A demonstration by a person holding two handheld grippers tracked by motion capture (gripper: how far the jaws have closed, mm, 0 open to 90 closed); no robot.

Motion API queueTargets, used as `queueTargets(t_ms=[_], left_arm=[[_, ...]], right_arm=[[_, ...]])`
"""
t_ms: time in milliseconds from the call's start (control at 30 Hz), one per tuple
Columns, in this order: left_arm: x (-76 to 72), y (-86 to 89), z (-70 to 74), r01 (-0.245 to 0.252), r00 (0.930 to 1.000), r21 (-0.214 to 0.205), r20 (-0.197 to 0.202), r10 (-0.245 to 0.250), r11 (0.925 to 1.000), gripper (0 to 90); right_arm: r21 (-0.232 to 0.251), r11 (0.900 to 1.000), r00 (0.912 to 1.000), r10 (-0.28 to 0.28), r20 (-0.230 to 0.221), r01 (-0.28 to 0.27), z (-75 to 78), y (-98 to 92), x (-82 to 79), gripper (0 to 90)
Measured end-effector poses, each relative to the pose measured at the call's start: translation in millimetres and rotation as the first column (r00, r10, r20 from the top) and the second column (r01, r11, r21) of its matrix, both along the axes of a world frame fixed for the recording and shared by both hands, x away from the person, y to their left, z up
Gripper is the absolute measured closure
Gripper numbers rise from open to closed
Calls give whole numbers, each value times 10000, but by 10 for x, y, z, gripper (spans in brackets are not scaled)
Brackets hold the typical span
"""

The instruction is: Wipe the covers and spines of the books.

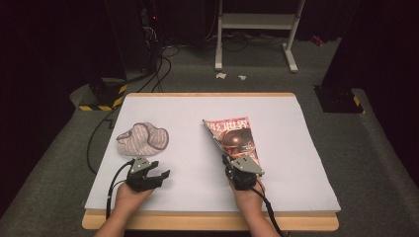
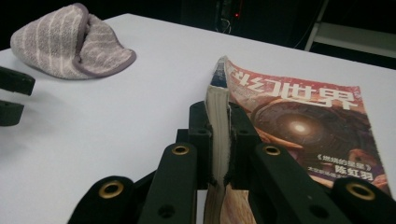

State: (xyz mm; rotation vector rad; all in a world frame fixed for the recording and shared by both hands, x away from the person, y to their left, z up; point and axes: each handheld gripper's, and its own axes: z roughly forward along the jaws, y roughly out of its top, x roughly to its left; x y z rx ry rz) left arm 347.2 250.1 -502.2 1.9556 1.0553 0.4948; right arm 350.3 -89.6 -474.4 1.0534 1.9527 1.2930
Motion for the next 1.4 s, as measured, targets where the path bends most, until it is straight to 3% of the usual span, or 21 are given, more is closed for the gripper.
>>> queueTargets(t_ms=[267,633,867,933,1067,1267,1400], left_arm=[[4,6,0,10,10000,25,15,-10,10000,374],[2,5,3,0,10000,34,9,0,10000,376],[0,1,4,-19,10000,75,31,19,10000,375],[-1,-6,3,-5,10000,81,29,5,10000,375],[-4,-19,4,36,10000,133,23,-37,9999,375],[-38,-118,22,293,9995,380,128,-298,9988,370],[-63,-254,29,745,9972,537,81,-750,9958,372]], right_arm=[[136,9996,9989,242,-397,-237,-50,6,-30,785],[647,9943,9920,902,-880,-846,-40,56,-82,589],[807,9890,9866,1318,-966,-1242,-31,106,-114,548],[819,9873,9872,1419,-729,-1358,2,126,-140,550],[970,9870,9879,1357,-753,-1282,33,101,-135,549],[642,9948,9912,854,-1010,-791,28,-66,-59,539],[283,9986,9913,472,-1230,-441,-3,-278,-45,541]])
